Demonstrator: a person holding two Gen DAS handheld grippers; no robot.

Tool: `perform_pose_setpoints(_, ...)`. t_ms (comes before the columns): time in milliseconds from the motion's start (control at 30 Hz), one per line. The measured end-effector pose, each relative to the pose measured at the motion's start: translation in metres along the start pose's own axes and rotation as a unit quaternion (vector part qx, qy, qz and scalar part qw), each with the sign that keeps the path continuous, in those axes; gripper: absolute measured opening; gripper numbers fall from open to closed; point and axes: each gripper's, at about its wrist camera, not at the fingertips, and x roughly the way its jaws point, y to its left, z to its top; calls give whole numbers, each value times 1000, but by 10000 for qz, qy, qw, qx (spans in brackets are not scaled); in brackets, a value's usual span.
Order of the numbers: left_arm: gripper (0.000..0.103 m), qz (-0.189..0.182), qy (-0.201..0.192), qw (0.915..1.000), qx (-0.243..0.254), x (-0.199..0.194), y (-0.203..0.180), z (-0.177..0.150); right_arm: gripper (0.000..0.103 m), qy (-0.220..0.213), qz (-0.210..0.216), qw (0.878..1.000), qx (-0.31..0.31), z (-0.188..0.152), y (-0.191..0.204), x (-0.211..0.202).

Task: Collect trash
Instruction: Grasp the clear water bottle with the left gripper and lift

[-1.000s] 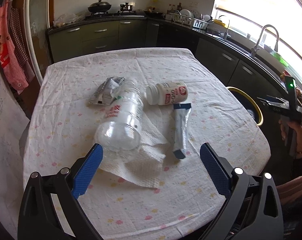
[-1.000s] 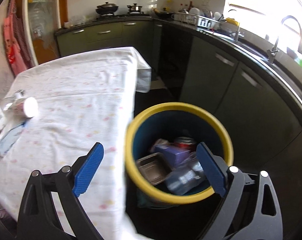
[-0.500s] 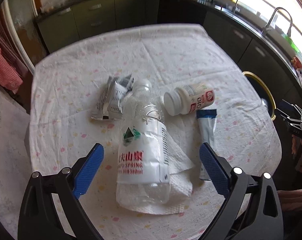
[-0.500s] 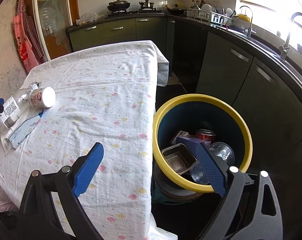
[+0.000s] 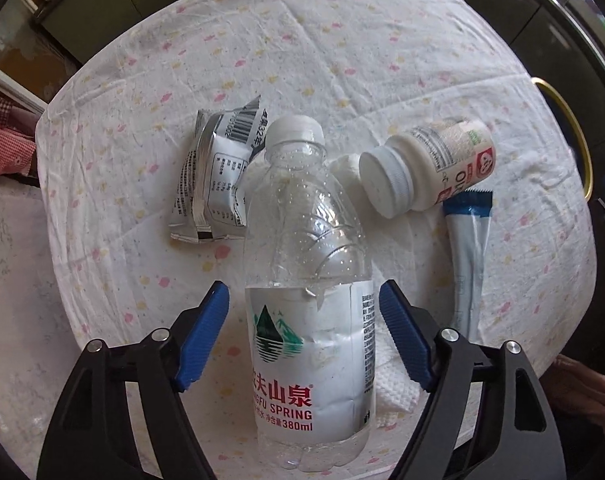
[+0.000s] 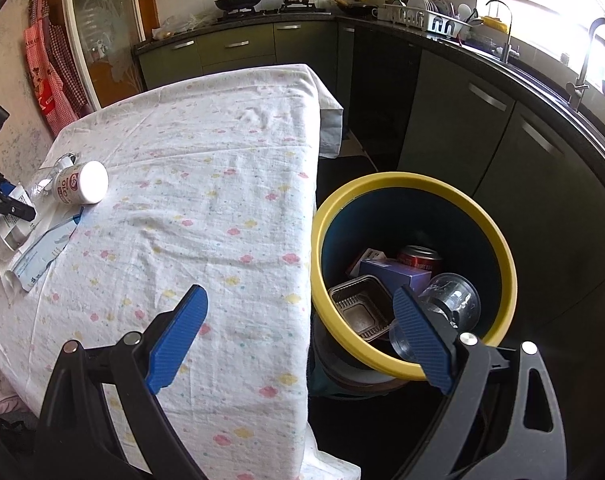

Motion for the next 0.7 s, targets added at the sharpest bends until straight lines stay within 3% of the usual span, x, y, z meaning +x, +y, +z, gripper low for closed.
perform_pose_setpoints(100, 74, 132, 124, 9998, 54, 7, -4, 1, 89, 20, 15, 10000, 31, 0, -1, 2)
perform_pose_setpoints(233, 58, 119, 221, 9997, 46, 12, -4, 2, 89, 38, 48, 10000, 25, -1, 0, 3)
perform_pose_setpoints(433, 58, 95, 109, 9999, 84, 7, -1, -3, 89, -5, 75, 10000, 32, -1, 0, 0)
perform_pose_setpoints(700, 57, 195, -222, 9994, 192, -29, 6, -30, 89, 12, 108, 9999, 55, -2, 1, 1)
